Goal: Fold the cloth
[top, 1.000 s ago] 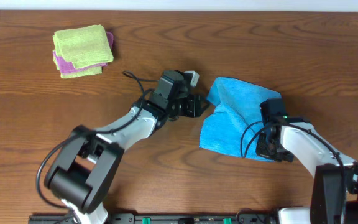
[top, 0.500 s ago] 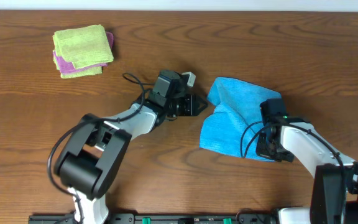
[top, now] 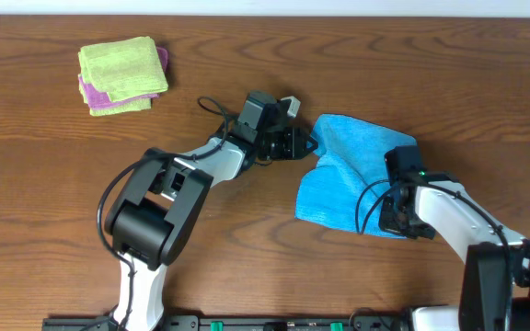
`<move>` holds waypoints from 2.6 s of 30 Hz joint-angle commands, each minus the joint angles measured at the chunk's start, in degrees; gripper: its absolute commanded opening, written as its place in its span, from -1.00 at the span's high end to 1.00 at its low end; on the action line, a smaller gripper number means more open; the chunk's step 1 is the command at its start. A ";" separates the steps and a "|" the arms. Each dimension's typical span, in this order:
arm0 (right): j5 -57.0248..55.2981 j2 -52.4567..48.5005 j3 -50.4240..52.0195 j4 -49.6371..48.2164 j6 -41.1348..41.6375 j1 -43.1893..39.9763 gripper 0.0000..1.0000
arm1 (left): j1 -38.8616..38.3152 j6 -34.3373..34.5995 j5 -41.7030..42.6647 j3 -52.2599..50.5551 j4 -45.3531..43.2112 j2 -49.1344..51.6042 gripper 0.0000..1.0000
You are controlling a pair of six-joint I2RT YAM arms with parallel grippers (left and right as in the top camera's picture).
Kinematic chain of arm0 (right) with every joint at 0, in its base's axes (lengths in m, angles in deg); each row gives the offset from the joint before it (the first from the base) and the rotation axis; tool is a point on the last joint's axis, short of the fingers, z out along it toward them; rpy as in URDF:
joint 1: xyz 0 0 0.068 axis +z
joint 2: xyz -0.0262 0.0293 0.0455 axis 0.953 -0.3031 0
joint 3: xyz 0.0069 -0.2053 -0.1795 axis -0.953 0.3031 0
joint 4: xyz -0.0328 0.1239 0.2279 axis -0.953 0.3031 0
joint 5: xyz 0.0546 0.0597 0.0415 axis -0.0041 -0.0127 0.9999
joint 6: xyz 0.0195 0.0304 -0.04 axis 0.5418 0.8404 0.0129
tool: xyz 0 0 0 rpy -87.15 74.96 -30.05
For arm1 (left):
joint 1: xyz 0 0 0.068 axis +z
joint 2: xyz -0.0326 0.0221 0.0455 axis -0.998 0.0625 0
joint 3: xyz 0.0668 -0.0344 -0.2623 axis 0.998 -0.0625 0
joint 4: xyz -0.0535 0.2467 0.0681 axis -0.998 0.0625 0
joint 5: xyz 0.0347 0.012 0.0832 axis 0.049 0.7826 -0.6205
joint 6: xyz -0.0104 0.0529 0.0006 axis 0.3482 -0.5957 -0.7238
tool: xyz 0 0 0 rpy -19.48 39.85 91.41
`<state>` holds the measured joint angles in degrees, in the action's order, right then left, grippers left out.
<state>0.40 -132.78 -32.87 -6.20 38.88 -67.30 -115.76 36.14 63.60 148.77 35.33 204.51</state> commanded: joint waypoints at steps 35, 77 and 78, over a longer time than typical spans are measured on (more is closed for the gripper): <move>3.67 -2.34 2.25 -1.90 -1.05 1.77 0.97 | 0.83 -1.92 -2.45 1.20 0.55 3.74 0.25; 5.38 -2.34 2.25 -2.34 -2.60 1.79 0.97 | 8.00 2.23 5.60 6.08 -0.83 10.32 0.88; 5.79 -2.34 2.25 -2.34 -2.78 1.86 0.97 | 8.92 2.23 5.64 6.12 -0.83 10.32 0.88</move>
<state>-0.82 -132.80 -32.56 -6.55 37.31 -66.12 -109.09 39.48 69.24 154.85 34.10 213.23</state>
